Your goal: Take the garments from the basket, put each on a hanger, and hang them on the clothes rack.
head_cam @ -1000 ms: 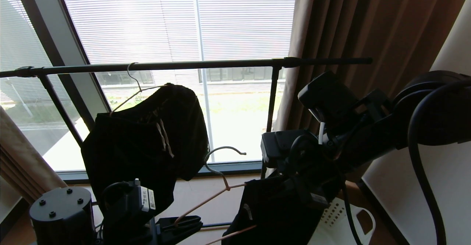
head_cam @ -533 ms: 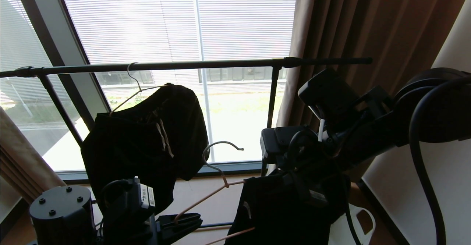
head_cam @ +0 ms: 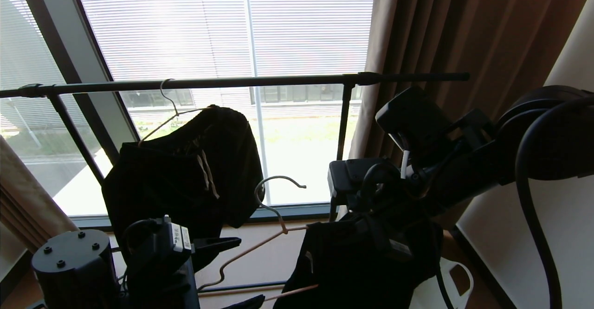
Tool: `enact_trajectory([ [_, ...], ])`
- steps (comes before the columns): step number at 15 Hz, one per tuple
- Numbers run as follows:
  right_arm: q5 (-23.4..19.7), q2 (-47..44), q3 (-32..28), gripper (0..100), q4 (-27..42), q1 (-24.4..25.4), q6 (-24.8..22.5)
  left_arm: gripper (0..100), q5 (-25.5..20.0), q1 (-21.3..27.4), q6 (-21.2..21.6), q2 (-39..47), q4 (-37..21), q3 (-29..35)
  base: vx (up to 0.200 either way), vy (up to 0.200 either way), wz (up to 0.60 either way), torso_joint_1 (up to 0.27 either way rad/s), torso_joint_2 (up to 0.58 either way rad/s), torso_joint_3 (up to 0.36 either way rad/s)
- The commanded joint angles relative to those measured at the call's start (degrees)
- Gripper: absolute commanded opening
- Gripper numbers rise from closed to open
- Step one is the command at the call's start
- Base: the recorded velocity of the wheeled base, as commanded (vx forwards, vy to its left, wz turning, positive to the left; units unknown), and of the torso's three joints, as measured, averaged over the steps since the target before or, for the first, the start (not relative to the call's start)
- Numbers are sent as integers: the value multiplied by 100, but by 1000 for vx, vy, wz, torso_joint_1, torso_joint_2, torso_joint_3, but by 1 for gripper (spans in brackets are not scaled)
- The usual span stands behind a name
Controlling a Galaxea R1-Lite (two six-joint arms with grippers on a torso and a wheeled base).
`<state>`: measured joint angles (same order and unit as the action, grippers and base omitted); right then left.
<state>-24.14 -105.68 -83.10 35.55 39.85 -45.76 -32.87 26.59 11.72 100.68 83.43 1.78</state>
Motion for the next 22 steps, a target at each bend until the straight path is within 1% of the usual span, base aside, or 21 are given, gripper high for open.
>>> enact_trajectory([
  [1, 6, 4, 22, 0, 5, -4, 322, 100, -1, -215, 6, 4, 261, -2, 0, 0, 0, 0, 0, 0],
  [2, 6, 21, 49, 0, 5, -12, 709, 100, -1, -330, -82, -14, 622, -2, 0, 0, 0, 0, 0, 0],
  [3, 6, 48, 66, 0, 5, -21, 1026, 100, -9, -497, -284, -31, 657, 7, 0, 0, 0, 0, 0, 0],
  [4, 14, 56, 66, 0, 5, -30, 1157, 100, -9, -567, -407, -66, 657, 24, 0, 0, 0, 0, 0, 0],
  [5, 14, 162, 180, 0, -4, -144, 1439, 100, -9, -787, -881, -383, 657, 218, 0, 0, 0, 0, 0, 0],
  [7, 14, 417, 427, 0, -22, -320, 1491, 100, 8, -927, -1576, -664, 657, 94, 0, 0, 0, 0, 0, 0],
  [8, 14, 566, 655, 0, -224, -505, 1500, 100, -9, -1209, -1954, -778, 657, -73, 0, 0, 0, 0, 0, 0],
  [9, 14, 707, 971, 0, -584, -636, 1527, 100, -18, -1455, -2332, -848, 657, -178, 0, 0, 0, 0, 0, 0],
  [10, 14, 821, 1244, 0, -980, -724, 1641, 100, -18, -1525, -2622, -848, 657, -178, 0, 0, 0, 0, 0, 0],
  [11, 23, 962, 1552, 0, -1525, -742, 1975, 100, -1, -1543, -3044, -857, 622, -178, 0, 0, 0, 0, 0, 0],
  [12, 41, 1120, 1824, 0, -2052, -733, 2458, 100, -44, -1604, -3553, -928, 156, -178, 0, 0, 0, 0, 0, 0],
  [13, 41, 1260, 1965, 0, -2351, -733, 2687, 100, -203, -1587, -3843, -901, -73, -178, 0, 0, 0, 0, 0, 0],
  [14, 41, 1383, 2053, 0, -2518, -742, 2783, 100, -537, -1569, -4063, -743, -257, -178, 0, 0, 0, 0, 0, 0],
  [15, 14, 1515, 2079, 0, -2570, -786, 2810, 100, -862, -1516, -4239, -427, -284, -178, 0, 0, 0, 0, 0, 0],
  [16, -12, 1621, 2088, 0, -2579, -839, 2819, 100, -1029, -1463, -4362, -49, -266, -178, 0, 0, 0, 0, 0, 0],
  [17, -118, 1691, 2079, 0, -2597, -847, 2819, 100, -1029, -1358, -4432, 320, -240, -134, 0, 0, 0, 0, 0, 0],
  [19, -451, 1814, 2070, 0, -2606, -847, 2810, 100, -1029, -1103, -4538, 611, -240, 138, 0, 0, 0, 0, 0, 0],
  [20, -785, 1876, 2070, 0, -2632, -883, 2783, 100, -1046, -875, -4678, 654, -249, 341, 0, 0, 0, 0, 0, 0],
  [21, -1058, 1893, 2088, 0, -2790, -891, 2766, 100, -1046, -716, -4722, 663, -249, 499, 0, 0, 0, 0, 0, 0],
  [22, -1251, 1911, 2105, 0, -2904, -891, 2757, 100, -1055, -602, -4784, 663, -249, 639, 0, 0, 0, 0, 0, 0],
])
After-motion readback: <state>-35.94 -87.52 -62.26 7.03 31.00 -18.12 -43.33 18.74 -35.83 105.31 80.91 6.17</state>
